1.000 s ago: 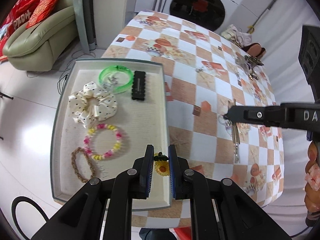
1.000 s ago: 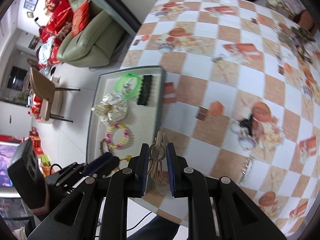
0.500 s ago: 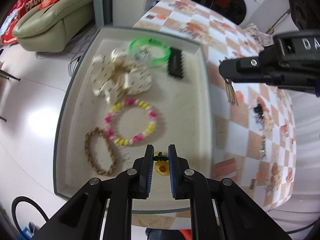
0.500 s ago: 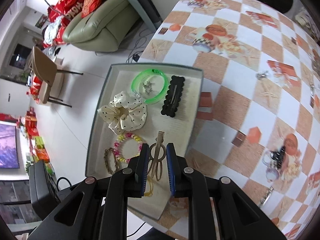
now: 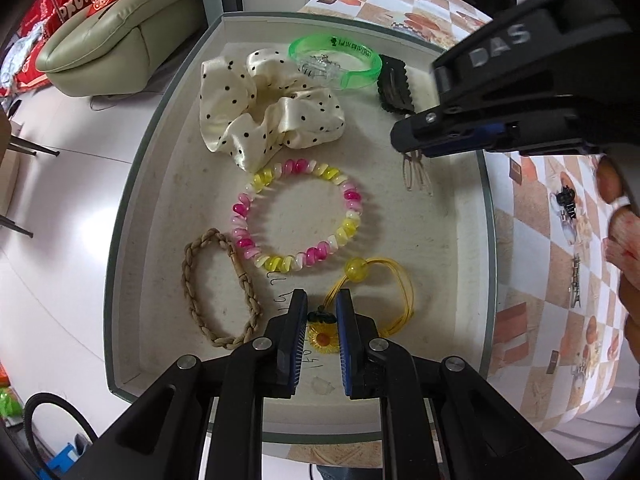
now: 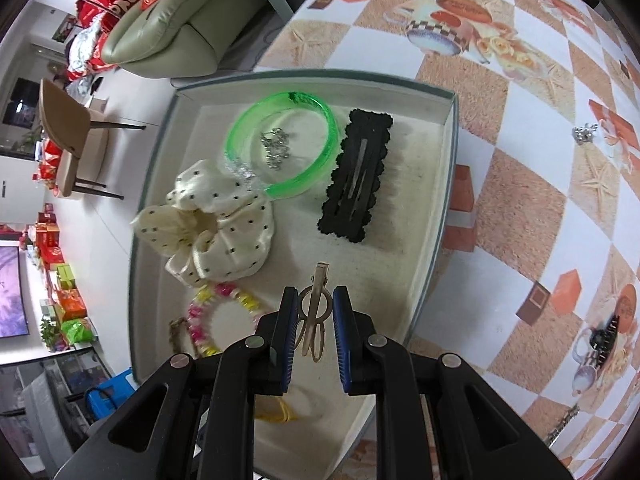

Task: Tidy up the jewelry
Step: 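Open the right tool to drop the hairpins while the left tool releases the yellow cord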

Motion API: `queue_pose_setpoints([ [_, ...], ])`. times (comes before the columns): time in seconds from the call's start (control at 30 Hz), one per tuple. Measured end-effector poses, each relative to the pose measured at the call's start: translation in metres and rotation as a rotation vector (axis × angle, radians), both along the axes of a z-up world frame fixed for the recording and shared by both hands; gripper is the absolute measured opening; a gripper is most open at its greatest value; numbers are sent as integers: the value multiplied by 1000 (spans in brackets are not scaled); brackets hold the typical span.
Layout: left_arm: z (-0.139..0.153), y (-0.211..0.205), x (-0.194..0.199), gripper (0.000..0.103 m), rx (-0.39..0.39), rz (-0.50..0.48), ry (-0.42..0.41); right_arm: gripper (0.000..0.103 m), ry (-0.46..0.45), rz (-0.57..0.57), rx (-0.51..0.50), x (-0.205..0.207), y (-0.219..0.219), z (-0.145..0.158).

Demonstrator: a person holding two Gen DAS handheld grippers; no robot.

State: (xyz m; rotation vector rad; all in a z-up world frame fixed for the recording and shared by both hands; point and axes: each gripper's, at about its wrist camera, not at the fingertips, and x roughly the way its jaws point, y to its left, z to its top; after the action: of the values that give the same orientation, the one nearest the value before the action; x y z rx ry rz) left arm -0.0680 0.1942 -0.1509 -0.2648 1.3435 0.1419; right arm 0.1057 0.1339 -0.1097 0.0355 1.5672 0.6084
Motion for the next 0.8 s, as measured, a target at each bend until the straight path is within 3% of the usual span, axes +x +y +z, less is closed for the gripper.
queue_pose_setpoints([
  [0.33, 0, -21, 8, 19, 42, -8, 23, 21, 10, 2, -15, 0, 1, -9],
  [0.47, 2, -24, 5, 19, 58, -6, 36, 38, 28, -5, -2, 5, 4, -7],
  [0.8, 11, -23, 5, 19, 75, -3, 46, 55, 25, -28, 75, 9, -6, 20],
])
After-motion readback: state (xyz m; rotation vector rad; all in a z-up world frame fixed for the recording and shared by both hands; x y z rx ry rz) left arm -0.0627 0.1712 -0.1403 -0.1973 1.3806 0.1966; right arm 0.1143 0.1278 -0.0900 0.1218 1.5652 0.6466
